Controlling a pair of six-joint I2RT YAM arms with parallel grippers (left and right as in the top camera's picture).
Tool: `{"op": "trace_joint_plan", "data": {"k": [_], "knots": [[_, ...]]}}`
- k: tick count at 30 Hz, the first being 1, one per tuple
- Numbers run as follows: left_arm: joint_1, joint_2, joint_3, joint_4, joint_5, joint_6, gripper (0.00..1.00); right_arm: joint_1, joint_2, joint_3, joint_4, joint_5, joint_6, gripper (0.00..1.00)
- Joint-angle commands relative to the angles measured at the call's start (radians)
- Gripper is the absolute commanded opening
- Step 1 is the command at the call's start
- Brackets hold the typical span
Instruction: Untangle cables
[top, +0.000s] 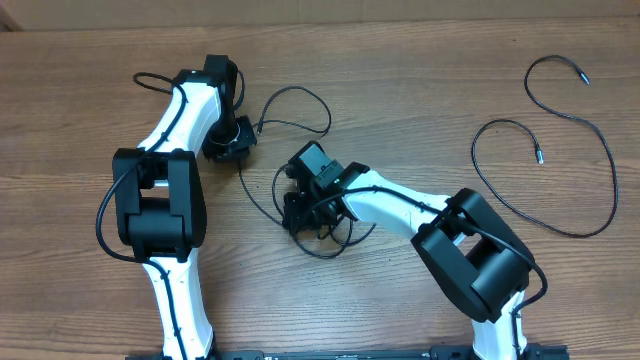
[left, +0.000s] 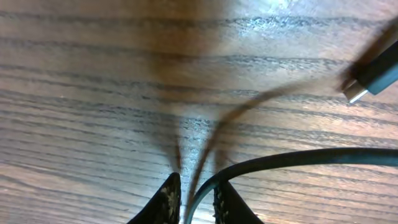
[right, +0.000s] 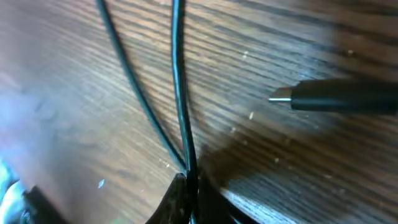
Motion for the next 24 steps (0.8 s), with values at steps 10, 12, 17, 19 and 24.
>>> {"op": "trace_joint_plan", "data": {"k": [10,12,17,19,24], "knots": [[-0.003,-0.006,-0.063,-0.037,-0.101,-0.004,0.06,-0.155,0.003,0.132,0.250,-0.137,-0.081,0.04],[-0.003,-0.006,-0.092,-0.018,-0.101,-0.008,0.07,-0.167,0.003,0.132,0.306,-0.137,-0.081,0.04],[-0.003,-0.006,-0.180,0.045,-0.100,-0.008,0.07,-0.184,0.003,0.132,0.454,-0.161,-0.042,0.04],[-0.003,-0.006,-0.212,0.060,-0.100,-0.010,0.07,-0.187,0.003,0.132,0.498,-0.175,-0.041,0.04],[-0.002,-0.006,-0.244,0.064,-0.101,-0.014,0.07,-0.188,0.003,0.132,0.379,0.071,0.010,0.04]]}}
